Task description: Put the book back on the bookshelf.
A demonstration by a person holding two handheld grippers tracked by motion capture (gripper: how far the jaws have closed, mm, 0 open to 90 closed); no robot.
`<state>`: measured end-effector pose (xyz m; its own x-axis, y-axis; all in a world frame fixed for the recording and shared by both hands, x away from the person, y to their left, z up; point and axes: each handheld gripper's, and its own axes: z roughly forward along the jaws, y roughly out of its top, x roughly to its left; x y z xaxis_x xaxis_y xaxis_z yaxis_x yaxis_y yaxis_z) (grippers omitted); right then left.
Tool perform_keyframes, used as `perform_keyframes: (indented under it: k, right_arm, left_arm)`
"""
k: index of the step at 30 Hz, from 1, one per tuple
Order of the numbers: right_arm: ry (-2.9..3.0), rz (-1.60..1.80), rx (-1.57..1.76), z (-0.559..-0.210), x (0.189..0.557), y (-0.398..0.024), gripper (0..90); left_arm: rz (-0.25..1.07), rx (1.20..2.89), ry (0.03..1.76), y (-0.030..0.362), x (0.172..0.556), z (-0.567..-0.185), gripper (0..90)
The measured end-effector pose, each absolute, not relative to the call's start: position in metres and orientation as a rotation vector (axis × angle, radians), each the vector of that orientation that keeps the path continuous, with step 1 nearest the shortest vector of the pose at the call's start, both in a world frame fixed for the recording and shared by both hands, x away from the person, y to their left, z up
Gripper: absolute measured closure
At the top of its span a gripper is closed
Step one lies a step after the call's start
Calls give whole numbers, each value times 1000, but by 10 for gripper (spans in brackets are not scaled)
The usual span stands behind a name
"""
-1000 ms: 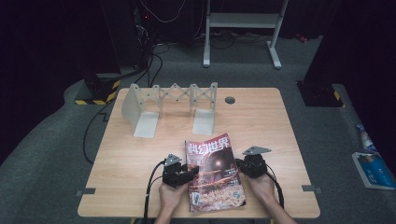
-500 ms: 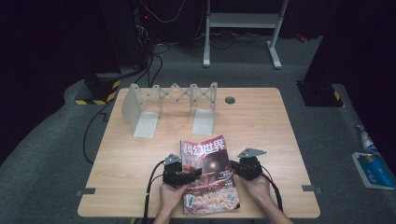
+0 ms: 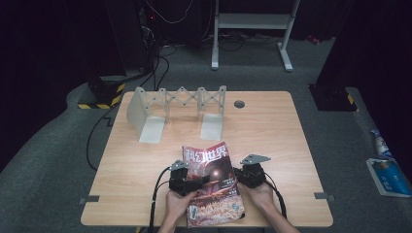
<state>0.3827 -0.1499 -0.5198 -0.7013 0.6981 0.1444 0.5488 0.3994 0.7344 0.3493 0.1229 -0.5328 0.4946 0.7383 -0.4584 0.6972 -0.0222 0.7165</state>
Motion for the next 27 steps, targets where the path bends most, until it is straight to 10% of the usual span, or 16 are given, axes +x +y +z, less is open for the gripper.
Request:
perform_keyframes:
  k: [11, 27]
  right_arm:
    - [2468, 1137, 1135, -522, 383, -152, 896]
    - [2435, 1160, 1133, -524, 376, -166, 776]
  left_arm:
    - [64, 1741, 1298, 122, 348, -531, 668]
    - [93, 1695, 1244, 121, 340, -515, 755]
